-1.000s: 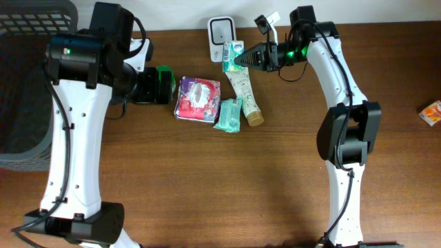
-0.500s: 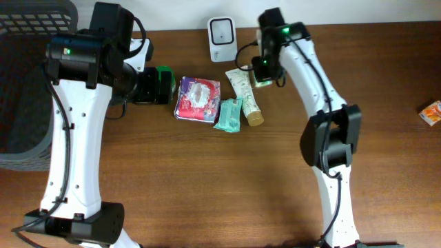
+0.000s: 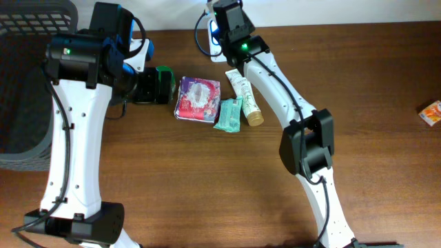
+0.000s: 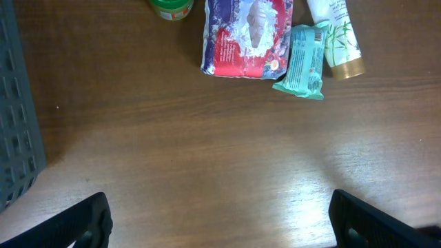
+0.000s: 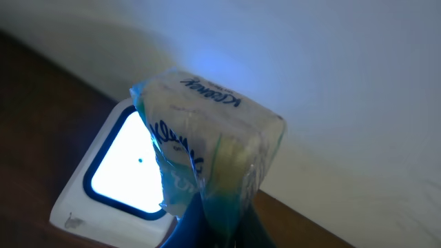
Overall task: Scan the item barcode
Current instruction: 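Hold the green pack face-down over the scanner window, then carry the green pack right and drop it beside the orange pack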
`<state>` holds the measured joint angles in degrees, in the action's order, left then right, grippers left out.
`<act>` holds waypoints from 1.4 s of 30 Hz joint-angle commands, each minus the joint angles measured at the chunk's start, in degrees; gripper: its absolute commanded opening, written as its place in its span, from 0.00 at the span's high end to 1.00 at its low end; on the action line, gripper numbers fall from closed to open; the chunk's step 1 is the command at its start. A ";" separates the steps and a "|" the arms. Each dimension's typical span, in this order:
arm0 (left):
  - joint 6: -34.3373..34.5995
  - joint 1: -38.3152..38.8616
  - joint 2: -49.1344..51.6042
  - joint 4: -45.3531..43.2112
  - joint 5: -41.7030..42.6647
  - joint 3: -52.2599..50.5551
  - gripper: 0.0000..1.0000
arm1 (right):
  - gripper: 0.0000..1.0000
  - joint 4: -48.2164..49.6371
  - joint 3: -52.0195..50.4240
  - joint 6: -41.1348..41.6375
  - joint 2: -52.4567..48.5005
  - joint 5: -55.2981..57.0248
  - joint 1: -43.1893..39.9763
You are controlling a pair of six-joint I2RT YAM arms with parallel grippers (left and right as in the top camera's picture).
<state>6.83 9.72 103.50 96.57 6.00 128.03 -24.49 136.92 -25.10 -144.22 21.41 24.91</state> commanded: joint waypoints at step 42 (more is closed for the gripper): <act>-0.90 -0.15 -0.87 -0.02 0.02 0.09 0.01 | 0.37 -32.54 -5.14 52.39 1.01 -8.76 -58.49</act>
<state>6.83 9.72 103.50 96.60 5.98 128.03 -56.51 131.96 26.72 -142.45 12.60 -32.86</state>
